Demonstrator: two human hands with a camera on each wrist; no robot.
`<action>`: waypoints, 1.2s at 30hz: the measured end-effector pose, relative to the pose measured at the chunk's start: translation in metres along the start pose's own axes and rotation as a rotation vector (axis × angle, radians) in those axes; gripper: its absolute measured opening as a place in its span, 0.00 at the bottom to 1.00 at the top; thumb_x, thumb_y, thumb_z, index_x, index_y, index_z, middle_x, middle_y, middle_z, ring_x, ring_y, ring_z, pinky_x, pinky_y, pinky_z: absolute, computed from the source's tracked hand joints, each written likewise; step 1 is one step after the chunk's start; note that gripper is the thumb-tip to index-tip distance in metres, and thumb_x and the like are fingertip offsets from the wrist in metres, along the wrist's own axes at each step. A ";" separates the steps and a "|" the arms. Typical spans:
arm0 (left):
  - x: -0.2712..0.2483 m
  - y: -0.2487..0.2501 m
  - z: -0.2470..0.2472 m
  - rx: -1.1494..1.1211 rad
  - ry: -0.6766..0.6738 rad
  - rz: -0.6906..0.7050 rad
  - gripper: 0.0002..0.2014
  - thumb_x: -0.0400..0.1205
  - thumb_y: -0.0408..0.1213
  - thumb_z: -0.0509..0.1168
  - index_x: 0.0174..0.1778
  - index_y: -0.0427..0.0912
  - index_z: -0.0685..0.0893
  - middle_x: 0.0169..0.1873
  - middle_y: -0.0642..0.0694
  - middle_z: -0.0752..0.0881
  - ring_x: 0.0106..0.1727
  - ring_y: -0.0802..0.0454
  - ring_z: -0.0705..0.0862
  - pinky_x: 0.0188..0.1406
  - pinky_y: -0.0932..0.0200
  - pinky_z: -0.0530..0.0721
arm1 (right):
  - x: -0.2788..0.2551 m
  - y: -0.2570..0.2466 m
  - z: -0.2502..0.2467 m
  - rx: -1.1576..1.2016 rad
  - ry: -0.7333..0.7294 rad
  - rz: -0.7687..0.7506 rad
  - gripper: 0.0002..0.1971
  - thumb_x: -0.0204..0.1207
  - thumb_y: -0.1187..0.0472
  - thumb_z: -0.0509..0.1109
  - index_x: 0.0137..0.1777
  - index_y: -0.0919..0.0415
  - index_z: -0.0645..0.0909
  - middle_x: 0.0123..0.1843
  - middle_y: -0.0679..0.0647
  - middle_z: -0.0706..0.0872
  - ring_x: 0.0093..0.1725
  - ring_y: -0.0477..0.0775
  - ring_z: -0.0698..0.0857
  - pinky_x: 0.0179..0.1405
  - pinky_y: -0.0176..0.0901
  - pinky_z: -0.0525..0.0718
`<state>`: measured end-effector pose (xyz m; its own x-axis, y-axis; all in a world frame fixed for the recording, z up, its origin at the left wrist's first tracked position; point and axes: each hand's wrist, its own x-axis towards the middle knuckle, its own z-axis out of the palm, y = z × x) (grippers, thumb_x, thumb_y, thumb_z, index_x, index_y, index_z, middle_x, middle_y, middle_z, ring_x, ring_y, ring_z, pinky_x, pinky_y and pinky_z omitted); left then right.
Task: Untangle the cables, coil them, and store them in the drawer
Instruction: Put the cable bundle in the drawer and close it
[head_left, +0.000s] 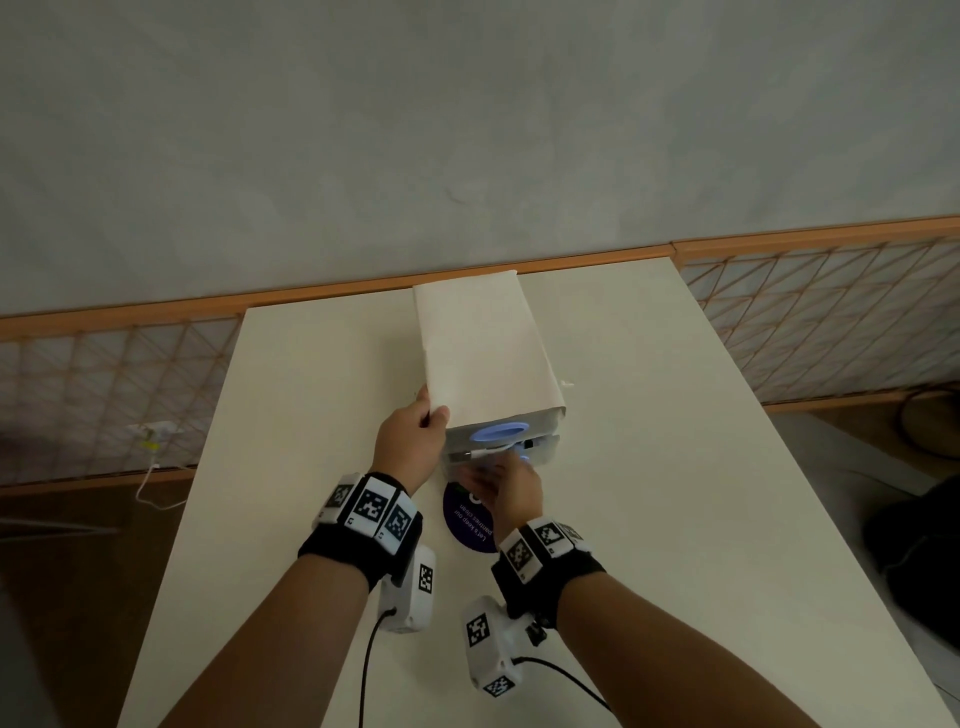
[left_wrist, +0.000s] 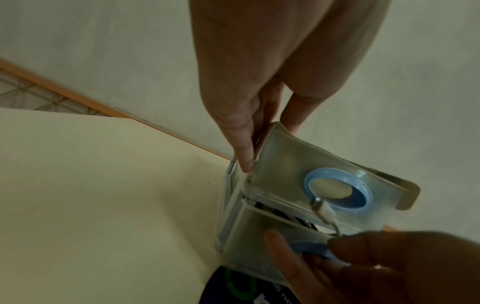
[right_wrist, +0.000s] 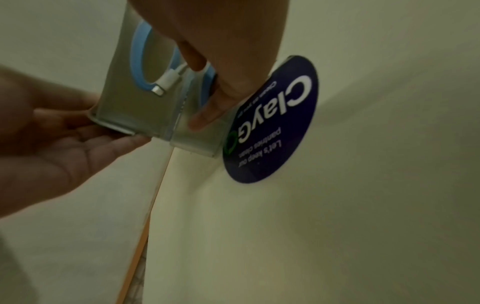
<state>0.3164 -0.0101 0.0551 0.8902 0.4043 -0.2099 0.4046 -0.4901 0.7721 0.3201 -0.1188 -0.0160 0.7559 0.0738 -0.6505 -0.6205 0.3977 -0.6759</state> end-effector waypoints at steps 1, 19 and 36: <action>0.001 0.000 0.000 0.001 -0.001 -0.003 0.19 0.87 0.37 0.55 0.72 0.34 0.75 0.36 0.52 0.81 0.38 0.52 0.74 0.45 0.61 0.70 | 0.001 -0.001 -0.005 0.044 -0.010 0.014 0.09 0.78 0.69 0.58 0.46 0.73 0.79 0.39 0.69 0.89 0.41 0.67 0.89 0.42 0.51 0.90; 0.002 -0.006 0.006 0.029 0.002 -0.015 0.24 0.87 0.39 0.53 0.81 0.42 0.63 0.45 0.31 0.85 0.38 0.48 0.77 0.38 0.59 0.72 | -0.013 0.005 -0.032 -0.090 0.010 0.056 0.10 0.78 0.61 0.71 0.45 0.70 0.85 0.43 0.68 0.90 0.44 0.65 0.90 0.54 0.57 0.88; -0.003 0.005 -0.001 0.043 -0.028 -0.036 0.23 0.87 0.40 0.54 0.79 0.36 0.66 0.76 0.40 0.74 0.63 0.43 0.80 0.54 0.62 0.73 | -0.024 -0.043 -0.021 -1.118 -0.113 -0.605 0.10 0.81 0.63 0.59 0.48 0.62 0.82 0.36 0.55 0.88 0.28 0.46 0.82 0.28 0.25 0.78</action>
<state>0.3156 -0.0128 0.0603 0.8804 0.4007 -0.2537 0.4441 -0.5086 0.7376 0.3247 -0.1569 0.0216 0.9577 0.2502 -0.1423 0.0322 -0.5843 -0.8109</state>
